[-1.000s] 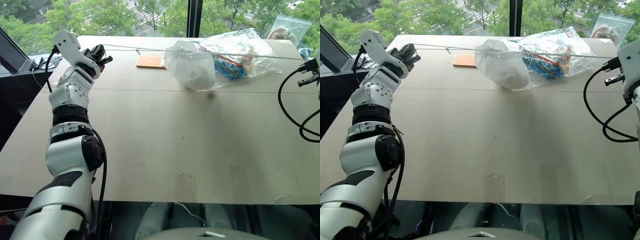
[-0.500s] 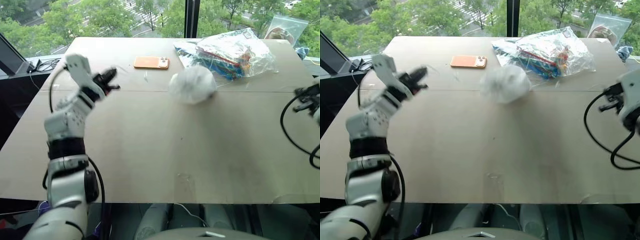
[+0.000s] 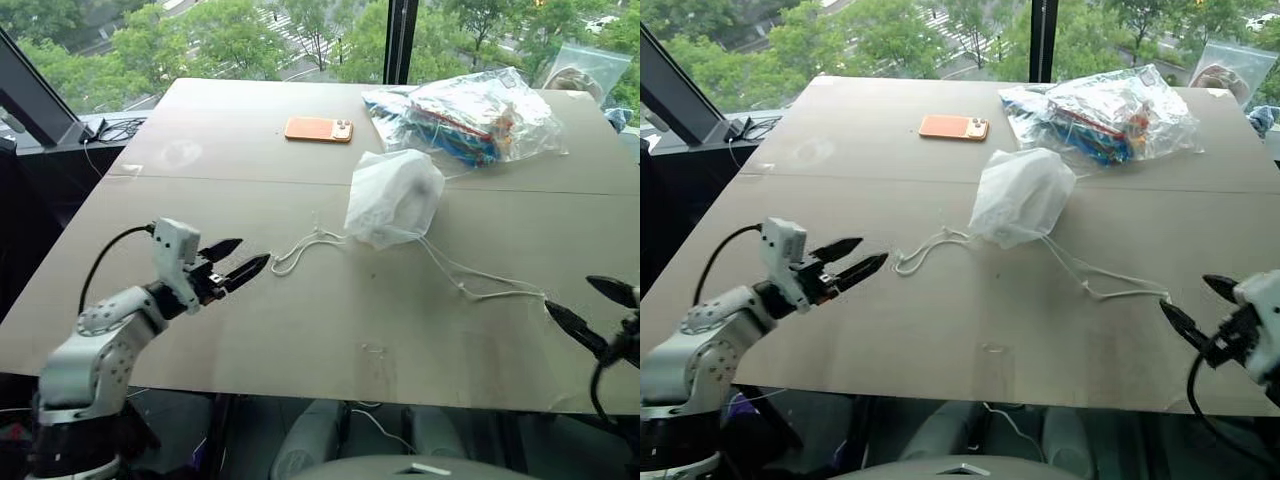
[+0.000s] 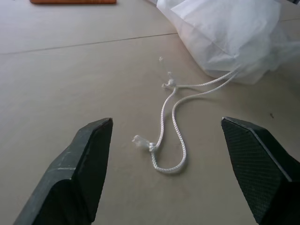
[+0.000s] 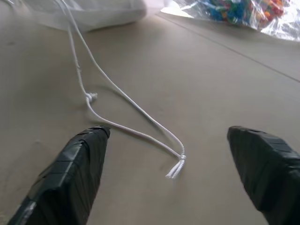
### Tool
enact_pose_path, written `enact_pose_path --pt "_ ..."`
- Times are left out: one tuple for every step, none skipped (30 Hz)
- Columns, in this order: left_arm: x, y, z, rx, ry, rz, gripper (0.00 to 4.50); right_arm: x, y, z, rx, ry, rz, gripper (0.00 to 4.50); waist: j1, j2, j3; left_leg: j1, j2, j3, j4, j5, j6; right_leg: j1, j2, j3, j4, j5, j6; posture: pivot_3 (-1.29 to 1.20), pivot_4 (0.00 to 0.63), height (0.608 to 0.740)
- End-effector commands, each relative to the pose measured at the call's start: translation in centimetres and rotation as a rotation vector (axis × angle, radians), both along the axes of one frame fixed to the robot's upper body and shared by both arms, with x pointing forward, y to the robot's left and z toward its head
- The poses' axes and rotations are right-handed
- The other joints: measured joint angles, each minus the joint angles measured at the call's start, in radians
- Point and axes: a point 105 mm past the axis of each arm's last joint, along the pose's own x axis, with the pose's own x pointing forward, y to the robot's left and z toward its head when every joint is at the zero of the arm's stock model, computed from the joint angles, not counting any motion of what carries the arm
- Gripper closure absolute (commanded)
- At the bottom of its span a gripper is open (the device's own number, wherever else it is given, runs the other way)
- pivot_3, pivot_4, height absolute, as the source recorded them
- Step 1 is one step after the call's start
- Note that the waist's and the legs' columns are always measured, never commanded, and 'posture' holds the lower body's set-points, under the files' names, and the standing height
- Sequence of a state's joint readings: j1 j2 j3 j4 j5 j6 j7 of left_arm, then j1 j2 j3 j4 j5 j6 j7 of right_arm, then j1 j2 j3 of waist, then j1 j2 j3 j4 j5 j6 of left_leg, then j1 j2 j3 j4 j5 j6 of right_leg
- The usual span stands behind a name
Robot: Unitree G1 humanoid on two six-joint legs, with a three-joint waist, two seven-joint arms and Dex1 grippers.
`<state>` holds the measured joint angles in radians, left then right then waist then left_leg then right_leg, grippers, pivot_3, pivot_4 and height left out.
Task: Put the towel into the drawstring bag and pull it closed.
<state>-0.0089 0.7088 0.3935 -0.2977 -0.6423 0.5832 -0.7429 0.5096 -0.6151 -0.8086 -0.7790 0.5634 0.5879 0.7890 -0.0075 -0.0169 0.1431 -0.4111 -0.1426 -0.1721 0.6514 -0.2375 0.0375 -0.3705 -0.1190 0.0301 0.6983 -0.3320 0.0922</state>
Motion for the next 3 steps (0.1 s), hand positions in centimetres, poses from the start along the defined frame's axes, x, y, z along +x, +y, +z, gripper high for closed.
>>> enact_pose_path --pt "-0.54 -0.02 1.66 0.000 -0.066 -0.029 0.81 -0.87 1.09 2.19 -0.027 -0.109 0.057 0.07 -0.001 0.001 -0.001 0.001 0.000 0.000 0.000 0.000 0.001 0.001 0.000 -0.001 -0.002 0.001 0.000 0.00 0.150 0.740" --pt "-0.54 -0.06 1.56 -0.004 -0.063 -0.030 0.81 -0.87 1.11 2.20 -0.026 -0.114 0.056 0.07 -0.001 0.001 -0.001 0.001 0.000 0.001 0.000 -0.001 0.001 0.002 0.000 -0.002 -0.002 0.001 0.001 0.00 0.150 0.740" --pt "-0.48 -0.13 1.50 -0.005 -0.064 -0.029 0.81 -0.79 1.02 2.12 -0.029 -0.117 0.051 0.07 -0.001 0.001 -0.001 0.001 0.000 0.001 0.000 -0.001 0.001 0.002 0.000 -0.002 -0.003 0.001 0.001 0.00 0.150 0.740"
